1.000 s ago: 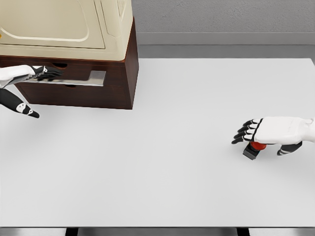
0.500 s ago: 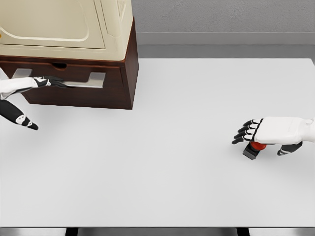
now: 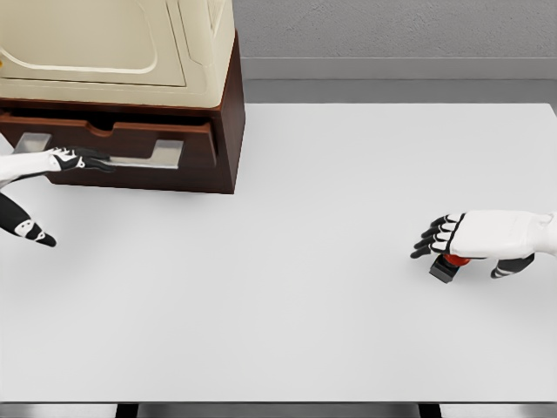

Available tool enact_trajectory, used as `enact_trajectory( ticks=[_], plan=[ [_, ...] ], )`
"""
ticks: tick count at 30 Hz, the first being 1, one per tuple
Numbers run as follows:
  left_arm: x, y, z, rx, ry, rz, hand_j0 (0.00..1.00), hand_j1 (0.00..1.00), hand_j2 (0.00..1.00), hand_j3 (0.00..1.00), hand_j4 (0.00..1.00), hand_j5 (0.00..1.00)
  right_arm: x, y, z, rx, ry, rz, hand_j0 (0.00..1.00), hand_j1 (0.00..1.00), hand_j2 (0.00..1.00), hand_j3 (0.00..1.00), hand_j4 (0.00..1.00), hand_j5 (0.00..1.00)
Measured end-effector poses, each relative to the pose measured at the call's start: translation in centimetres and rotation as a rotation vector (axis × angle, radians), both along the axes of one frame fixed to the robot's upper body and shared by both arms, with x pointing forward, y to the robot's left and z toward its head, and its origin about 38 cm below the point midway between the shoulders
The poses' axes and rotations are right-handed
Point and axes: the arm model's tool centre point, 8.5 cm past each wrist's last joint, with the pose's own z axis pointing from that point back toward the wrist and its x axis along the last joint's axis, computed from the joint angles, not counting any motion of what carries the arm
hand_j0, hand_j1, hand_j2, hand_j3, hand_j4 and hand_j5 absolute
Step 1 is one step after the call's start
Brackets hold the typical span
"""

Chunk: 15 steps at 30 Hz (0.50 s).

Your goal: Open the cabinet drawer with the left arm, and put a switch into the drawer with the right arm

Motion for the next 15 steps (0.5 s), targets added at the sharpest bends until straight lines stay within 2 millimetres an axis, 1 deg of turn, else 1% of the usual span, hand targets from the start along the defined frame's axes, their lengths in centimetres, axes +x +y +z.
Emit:
enact_trajectory(
  ticks=[5, 15],
  plan=[
    [-0.8, 0.2, 0.5, 0.01, 0.0, -0.016, 1.0, 1.0, 1.0, 1.0, 1.0, 1.0, 0.2, 0.1, 0.0, 0.004, -0.002, -0.002, 1.0, 1.0, 1.0, 1.0, 1.0, 1.0],
    [-2.6, 0.7, 0.8, 0.037, -0.005, -0.079, 1.0, 1.0, 1.0, 1.0, 1.0, 1.0, 0.4, 0.2, -0.3, 0.013, -0.001, -0.005, 1.0, 1.0, 1.0, 1.0, 1.0, 1.0]
  ],
)
